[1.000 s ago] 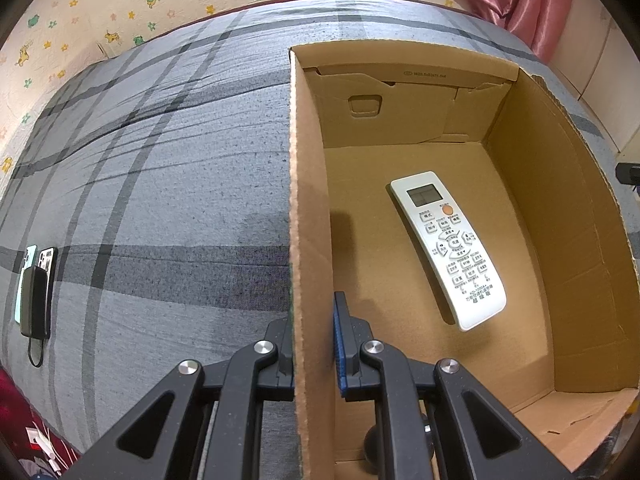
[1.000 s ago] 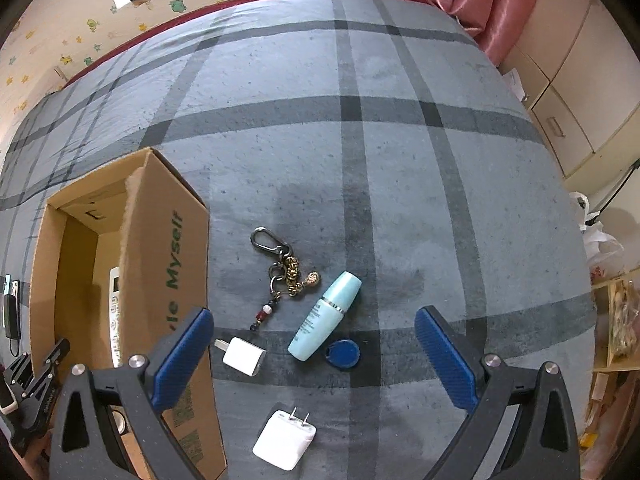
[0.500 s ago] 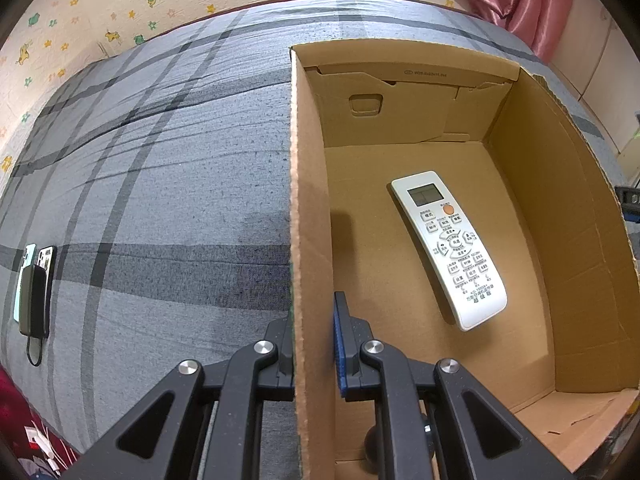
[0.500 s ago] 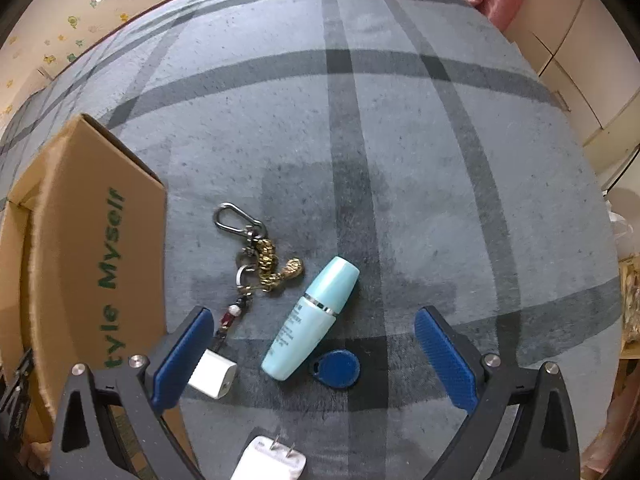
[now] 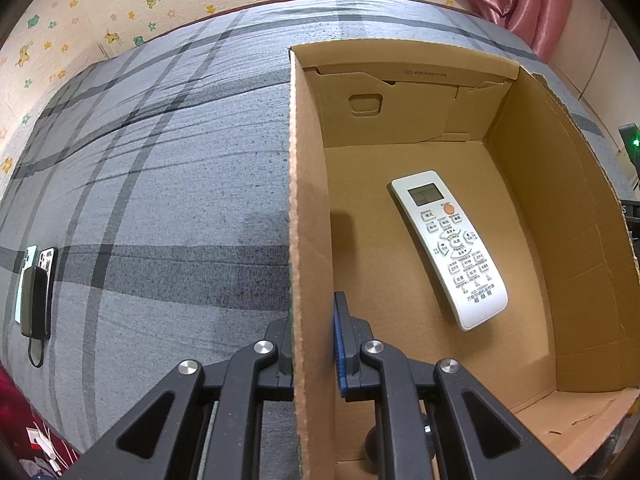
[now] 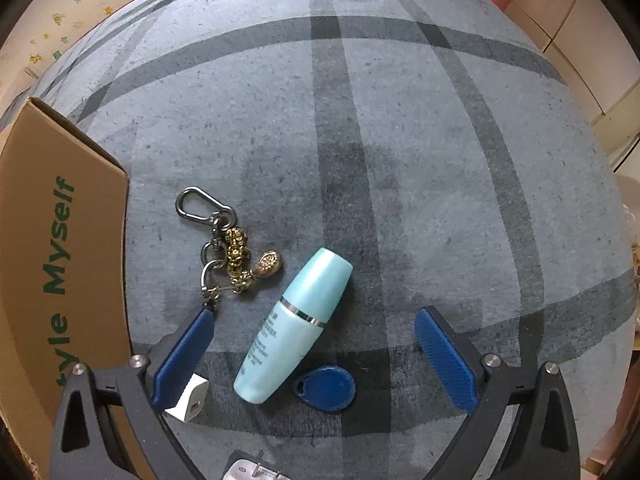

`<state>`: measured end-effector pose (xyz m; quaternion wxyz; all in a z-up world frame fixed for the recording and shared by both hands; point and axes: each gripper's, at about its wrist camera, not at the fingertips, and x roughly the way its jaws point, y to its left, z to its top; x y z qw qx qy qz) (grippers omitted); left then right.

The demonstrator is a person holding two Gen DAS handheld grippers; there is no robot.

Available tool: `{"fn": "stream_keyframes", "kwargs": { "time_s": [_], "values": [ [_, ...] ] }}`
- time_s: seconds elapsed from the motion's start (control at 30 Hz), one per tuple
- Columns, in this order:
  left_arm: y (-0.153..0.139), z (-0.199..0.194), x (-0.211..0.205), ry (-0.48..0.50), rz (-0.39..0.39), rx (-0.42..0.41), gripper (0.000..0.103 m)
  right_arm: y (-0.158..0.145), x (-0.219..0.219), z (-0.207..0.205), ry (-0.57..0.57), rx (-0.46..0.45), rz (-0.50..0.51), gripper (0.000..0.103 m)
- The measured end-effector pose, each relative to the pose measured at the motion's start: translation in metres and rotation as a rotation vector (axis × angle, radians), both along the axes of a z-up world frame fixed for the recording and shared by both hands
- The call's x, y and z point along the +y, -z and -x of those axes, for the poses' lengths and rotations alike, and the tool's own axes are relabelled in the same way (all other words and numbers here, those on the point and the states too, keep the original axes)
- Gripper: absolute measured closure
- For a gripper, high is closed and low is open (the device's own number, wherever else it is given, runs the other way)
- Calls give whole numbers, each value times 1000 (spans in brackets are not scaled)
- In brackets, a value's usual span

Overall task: Organize rigid objects
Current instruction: 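Move the right gripper out of the box toward the light-blue bottle, then close the right gripper around the light-blue bottle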

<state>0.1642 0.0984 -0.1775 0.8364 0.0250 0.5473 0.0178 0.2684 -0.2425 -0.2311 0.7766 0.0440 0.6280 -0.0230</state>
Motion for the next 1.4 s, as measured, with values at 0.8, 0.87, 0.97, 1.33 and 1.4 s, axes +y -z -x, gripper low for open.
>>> {"fn": "stream_keyframes", "kwargs": {
  "time_s": [0.8, 0.87, 0.97, 1.33, 1.4],
  "values": [
    [-1, 1, -3, -3, -7, -2, 90, -7, 20, 0, -50, 8, 6, 76],
    [-1, 1, -3, -4, -6, -2, 90, -10, 19, 2, -57, 3, 7, 76],
    [-1, 1, -3, -3, -9, -3, 90, -16, 21, 4, -62, -10, 5, 76],
    [-1, 1, -3, -2, -8, -4, 90, -49, 36, 15, -84, -45, 14, 76],
    [-1, 1, -2, -3, -3, -3, 90, -56, 39, 17, -90, -55, 18, 76]
  ]
}}
